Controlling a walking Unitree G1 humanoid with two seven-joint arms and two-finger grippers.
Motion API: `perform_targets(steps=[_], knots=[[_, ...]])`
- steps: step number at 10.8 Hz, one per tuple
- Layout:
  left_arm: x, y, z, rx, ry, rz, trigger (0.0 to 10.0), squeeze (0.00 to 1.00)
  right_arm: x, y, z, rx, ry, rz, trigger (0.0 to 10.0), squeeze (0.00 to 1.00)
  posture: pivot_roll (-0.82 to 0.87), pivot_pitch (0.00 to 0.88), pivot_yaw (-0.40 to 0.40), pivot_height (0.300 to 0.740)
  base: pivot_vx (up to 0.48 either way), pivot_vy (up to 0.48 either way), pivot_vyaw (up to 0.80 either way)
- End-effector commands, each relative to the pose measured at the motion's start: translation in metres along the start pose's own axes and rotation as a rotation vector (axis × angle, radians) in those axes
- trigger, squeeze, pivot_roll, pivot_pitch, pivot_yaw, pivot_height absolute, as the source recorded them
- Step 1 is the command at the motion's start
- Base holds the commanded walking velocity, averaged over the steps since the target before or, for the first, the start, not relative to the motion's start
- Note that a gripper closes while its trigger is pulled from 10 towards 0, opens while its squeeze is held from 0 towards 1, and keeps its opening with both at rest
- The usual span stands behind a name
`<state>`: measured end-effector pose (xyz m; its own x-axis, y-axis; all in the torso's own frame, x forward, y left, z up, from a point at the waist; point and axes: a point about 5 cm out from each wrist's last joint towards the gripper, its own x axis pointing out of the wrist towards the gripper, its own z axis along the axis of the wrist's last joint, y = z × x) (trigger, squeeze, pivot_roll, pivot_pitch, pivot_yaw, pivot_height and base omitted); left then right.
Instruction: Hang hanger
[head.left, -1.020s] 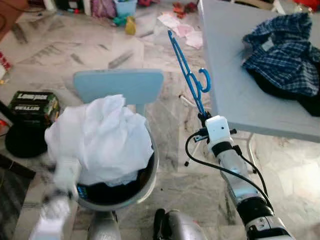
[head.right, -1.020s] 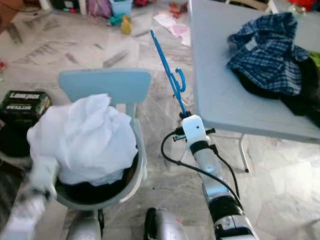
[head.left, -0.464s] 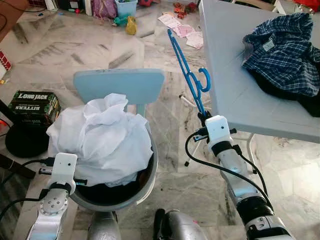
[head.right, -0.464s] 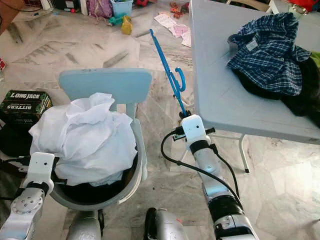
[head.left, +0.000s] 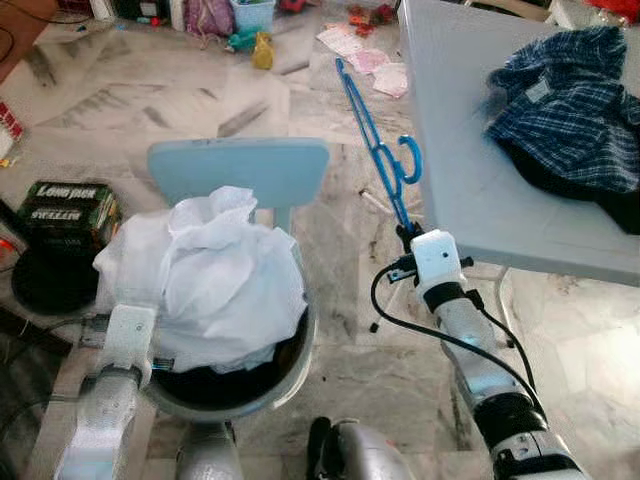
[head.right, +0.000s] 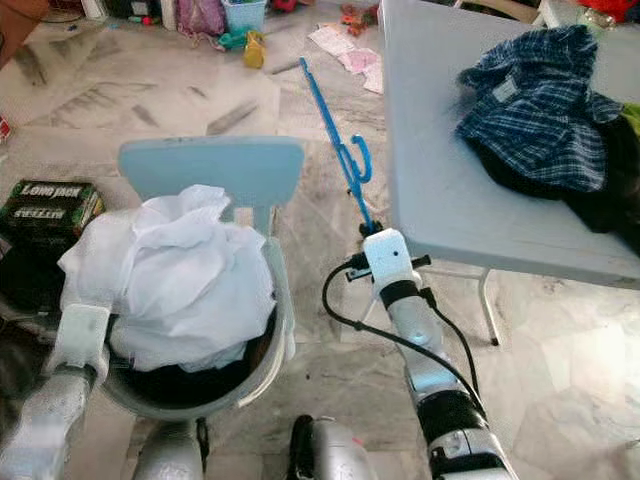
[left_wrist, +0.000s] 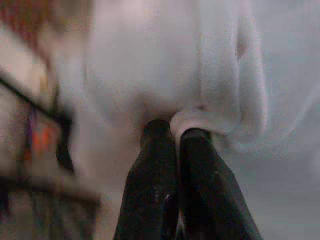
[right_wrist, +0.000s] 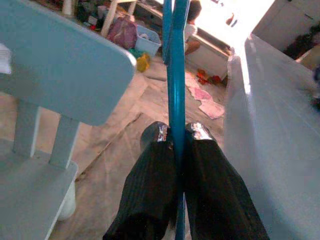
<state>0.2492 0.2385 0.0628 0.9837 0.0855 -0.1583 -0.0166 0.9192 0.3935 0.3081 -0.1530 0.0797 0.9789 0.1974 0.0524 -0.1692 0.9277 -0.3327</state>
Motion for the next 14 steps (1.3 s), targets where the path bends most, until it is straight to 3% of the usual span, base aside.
perform_targets(steps=[1,2,3,6,7,8,13,14], knots=[[0.012,0.007,0.061,0.051,-0.275,-0.008,10.0,1.0,0.002,0.0,0.001,0.006,-0.011,-0.01,10.0,0.0,0.11,0.179,-0.126,0.74,0.0,0.0,0.0],[0.01,0.002,0.057,-0.103,-0.25,0.009,10.0,0.92,0.001,0.001,0.0,0.009,-0.008,-0.013,10.0,0.0,0.11,0.18,-0.124,0.74,0.0,0.0,0.0],[0.007,0.001,0.054,-0.121,-0.246,0.033,10.0,1.0,0.0,0.001,0.0,0.01,-0.006,-0.015,10.0,0.0,0.11,0.177,-0.123,0.74,0.0,0.0,0.0],[0.006,-0.007,0.055,-0.133,-0.229,-0.04,10.0,1.0,0.001,0.002,0.0,0.015,-0.009,-0.02,10.0,0.0,0.11,0.173,-0.116,0.74,0.0,0.0,0.0],[0.0,-0.021,0.06,-0.099,-0.272,-0.184,10.0,1.0,0.0,0.002,-0.001,0.015,-0.008,-0.021,10.0,0.0,0.11,0.18,-0.114,0.74,0.0,0.0,0.0],[-0.006,-0.028,0.064,-0.039,-0.312,-0.244,10.0,1.0,-0.001,0.002,-0.002,0.015,-0.006,-0.021,10.0,0.0,0.11,0.184,-0.112,0.74,0.0,0.0,0.0],[-0.019,-0.028,0.045,-0.213,-0.206,-0.193,10.0,0.98,0.002,0.007,-0.001,0.029,-0.006,-0.026,10.0,0.0,0.13,0.183,-0.097,0.74,0.0,0.0,0.0],[-0.021,-0.026,0.042,-0.265,-0.192,-0.147,10.0,0.24,0.002,0.006,-0.002,0.029,-0.004,-0.03,10.0,0.0,0.13,0.181,-0.099,0.74,0.0,0.0,0.0]])
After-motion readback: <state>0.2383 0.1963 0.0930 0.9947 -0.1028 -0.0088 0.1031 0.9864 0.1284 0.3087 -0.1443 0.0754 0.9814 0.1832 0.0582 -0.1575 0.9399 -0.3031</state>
